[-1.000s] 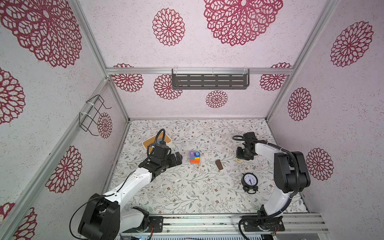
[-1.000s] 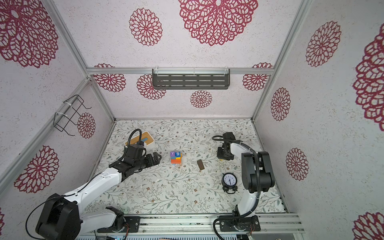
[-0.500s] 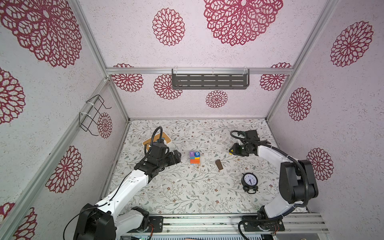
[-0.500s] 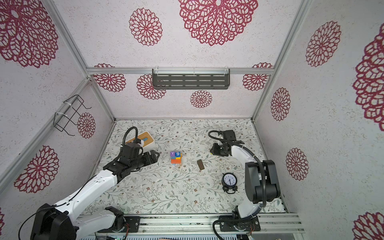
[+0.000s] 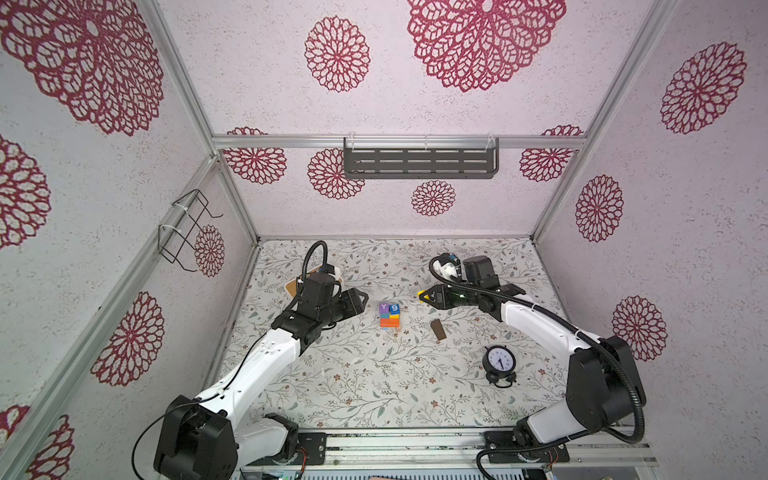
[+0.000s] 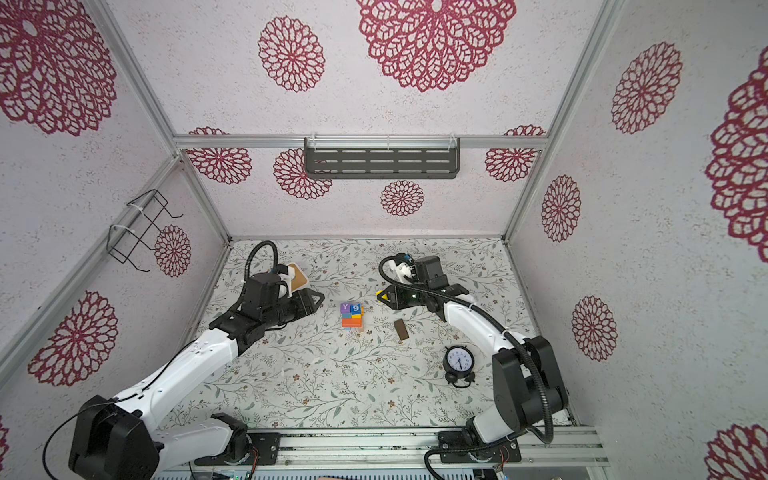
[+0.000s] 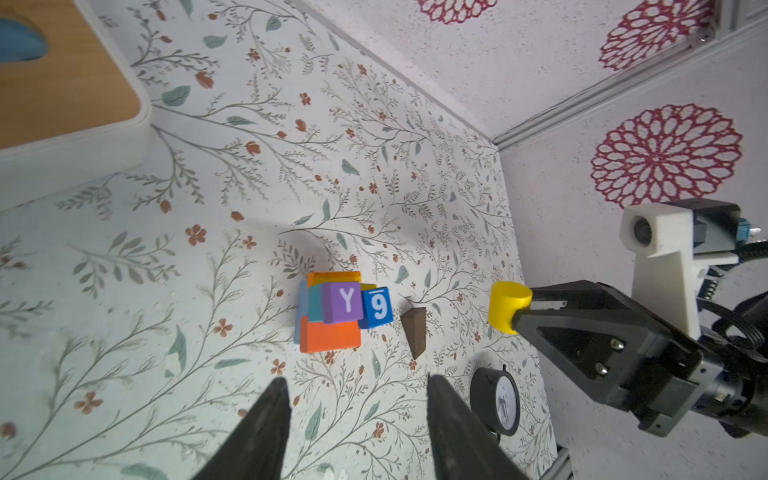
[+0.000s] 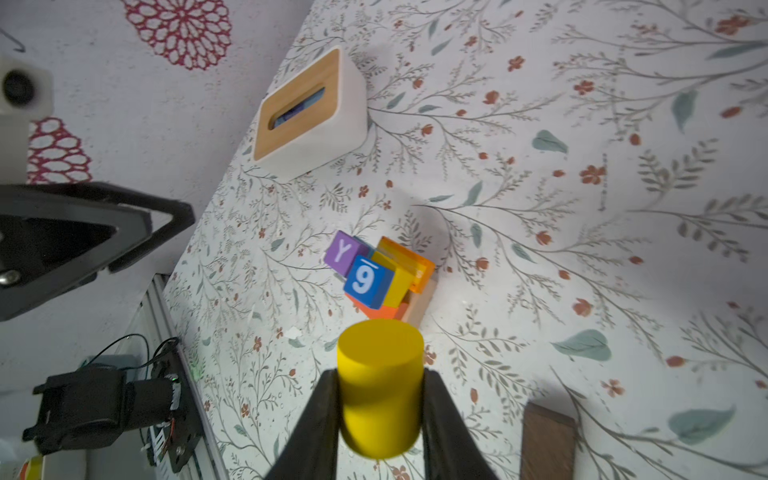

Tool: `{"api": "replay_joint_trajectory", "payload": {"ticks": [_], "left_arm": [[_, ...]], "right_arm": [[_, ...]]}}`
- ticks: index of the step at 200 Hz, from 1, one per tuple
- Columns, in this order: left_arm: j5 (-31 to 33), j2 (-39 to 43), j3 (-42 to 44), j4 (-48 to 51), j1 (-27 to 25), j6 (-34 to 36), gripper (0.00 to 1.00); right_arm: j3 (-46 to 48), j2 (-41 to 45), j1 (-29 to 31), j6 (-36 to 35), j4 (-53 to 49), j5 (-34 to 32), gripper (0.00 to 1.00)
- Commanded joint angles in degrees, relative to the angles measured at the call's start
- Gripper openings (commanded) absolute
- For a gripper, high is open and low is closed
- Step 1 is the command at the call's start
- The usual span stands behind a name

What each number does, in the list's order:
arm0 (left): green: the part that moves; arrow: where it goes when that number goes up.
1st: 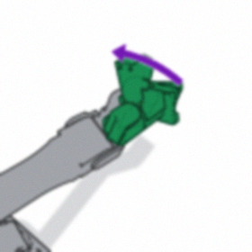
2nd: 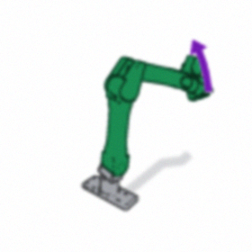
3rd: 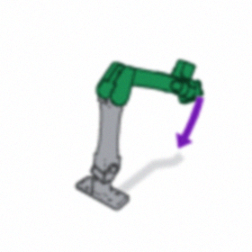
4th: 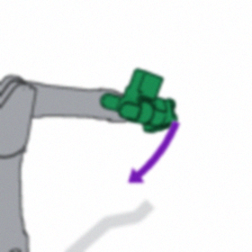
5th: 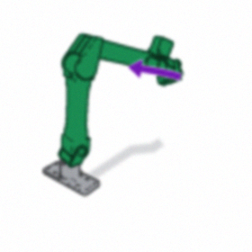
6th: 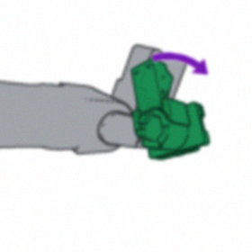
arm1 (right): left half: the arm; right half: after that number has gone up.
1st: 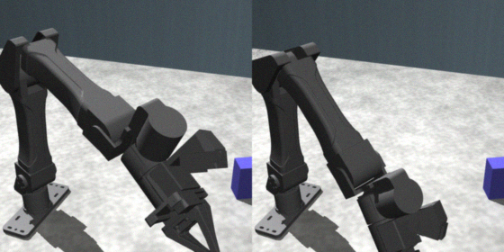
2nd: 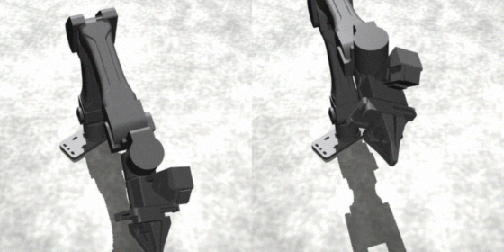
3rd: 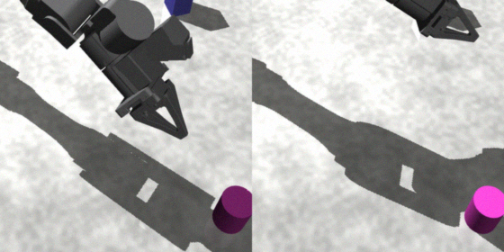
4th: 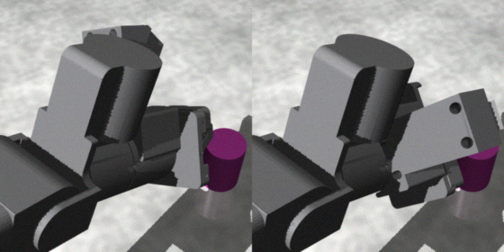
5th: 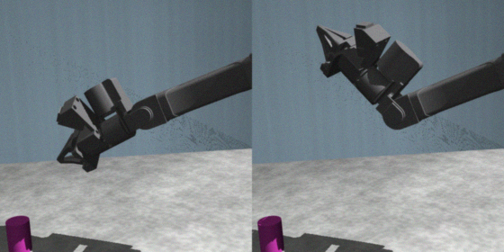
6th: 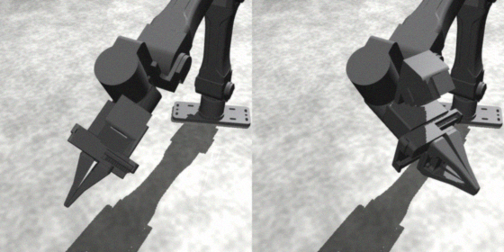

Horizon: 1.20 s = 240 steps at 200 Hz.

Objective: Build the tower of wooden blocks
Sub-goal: 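Lift the yellow cylinder with the right gripper while the left gripper approaches it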

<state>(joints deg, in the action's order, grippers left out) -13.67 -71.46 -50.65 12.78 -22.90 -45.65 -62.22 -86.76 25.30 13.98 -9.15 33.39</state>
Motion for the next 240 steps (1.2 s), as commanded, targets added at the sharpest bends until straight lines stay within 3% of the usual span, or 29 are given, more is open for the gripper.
{"api": "replay_joint_trajectory", "payload": {"ticks": [1, 58, 90, 139, 240], "left_arm": [[-4.0, -1.7, -2.9, -3.3, -0.4, -0.2, 0.63], [-4.2, -6.7, -9.5, 0.2, -2.1, 1.8, 0.68], [-9.4, -10.9, -13.8, 1.6, -2.7, 3.2, 0.64], [-18.1, -15.6, -19.1, 5.5, -2.8, 6.1, 0.58], [-27.6, -21.8, -27.3, 9.9, -2.2, 9.3, 0.54]], "right_arm": [[-2.3, 1.9, 1.3, -2.3, 4.8, 4.3, 0.13], [-2.2, 1.0, 2.9, -4.4, 9.6, 6.1, 0.14], [-3.1, -0.3, 3.7, -6.4, 10.3, 6.9, 0.16], [-7.5, -1.6, 3.8, -15.2, 2.3, 7.3, 0.17], [-17.9, -6.2, 3.8, -27.3, -13.2, 6.7, 0.18]]}}
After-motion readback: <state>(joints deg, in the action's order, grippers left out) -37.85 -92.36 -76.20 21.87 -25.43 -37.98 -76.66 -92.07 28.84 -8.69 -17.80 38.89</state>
